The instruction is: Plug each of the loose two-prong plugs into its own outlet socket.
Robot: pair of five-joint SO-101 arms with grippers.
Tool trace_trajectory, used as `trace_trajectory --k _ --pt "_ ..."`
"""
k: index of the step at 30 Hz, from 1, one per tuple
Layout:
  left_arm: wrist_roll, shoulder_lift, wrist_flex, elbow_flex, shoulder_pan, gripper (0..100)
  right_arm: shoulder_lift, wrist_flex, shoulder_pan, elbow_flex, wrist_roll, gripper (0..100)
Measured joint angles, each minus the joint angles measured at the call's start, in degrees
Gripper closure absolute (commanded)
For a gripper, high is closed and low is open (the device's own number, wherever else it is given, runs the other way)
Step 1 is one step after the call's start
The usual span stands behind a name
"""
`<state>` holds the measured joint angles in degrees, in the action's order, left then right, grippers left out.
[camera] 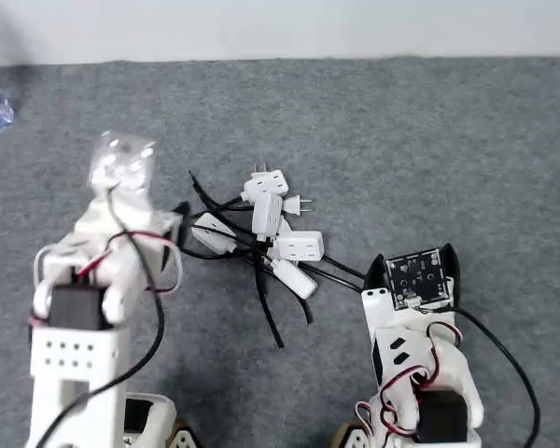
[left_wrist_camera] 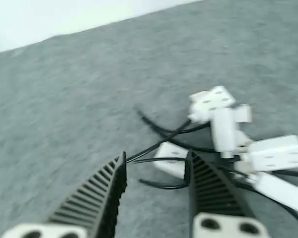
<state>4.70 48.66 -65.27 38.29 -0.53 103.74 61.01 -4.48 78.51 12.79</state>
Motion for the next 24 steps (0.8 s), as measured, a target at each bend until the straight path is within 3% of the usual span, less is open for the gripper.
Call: trace_trajectory --k 6,10,15,24 --pt "0.0 -11.34 -2.29 -9.58 -5.54 82 -4.04 0.0 -0.18 -7.65 0.0 68.4" --pt "0.44 -19.78 -2.29 -12.48 -9.32 82 -15.56 0.0 -0.35 -16.53 -1.76 68.4" --pt "6.59 -28.92 -2.2 -14.77 -15.21 82 -34.64 0.0 0.0 -25.93 -2.73 68.4" --pt "15.47 -40.97 7.3 -15.3 -18.99 82 -55.82 -2.73 15.74 -30.07 -7.03 68.4"
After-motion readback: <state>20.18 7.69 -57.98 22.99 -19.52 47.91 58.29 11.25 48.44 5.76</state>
